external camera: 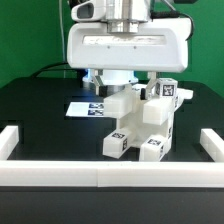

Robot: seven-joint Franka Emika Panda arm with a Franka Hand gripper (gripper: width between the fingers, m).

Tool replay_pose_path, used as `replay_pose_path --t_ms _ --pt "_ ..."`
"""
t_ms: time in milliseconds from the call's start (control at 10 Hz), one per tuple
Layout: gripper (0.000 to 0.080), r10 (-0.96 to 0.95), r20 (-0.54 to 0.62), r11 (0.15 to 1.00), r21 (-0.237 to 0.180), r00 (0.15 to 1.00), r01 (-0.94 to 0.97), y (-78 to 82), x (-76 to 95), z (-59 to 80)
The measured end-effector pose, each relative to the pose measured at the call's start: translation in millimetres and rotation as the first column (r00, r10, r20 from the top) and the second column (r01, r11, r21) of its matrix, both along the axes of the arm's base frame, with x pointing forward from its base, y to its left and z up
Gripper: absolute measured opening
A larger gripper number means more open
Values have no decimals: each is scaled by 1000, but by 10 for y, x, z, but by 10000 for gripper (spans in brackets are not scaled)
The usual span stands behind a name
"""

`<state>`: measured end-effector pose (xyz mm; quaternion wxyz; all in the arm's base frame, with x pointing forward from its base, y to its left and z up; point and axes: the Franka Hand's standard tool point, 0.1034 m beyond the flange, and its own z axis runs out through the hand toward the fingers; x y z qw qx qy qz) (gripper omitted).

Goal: Assemble chair

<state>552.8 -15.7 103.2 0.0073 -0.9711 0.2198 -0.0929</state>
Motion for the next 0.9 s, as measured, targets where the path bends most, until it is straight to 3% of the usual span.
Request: replay_pose_path --t_ms 200,500,700,900 --pt "648 -3 -14 1000 10 1000 3 -53 -26 45" --pt "648 -41 -44 997 65 998 44 -3 -197 209" --pt "648 -46 -66 992 112 997 53 202 -592 280" --pt "648 -58 -84 987 142 995 70 255 -854 304"
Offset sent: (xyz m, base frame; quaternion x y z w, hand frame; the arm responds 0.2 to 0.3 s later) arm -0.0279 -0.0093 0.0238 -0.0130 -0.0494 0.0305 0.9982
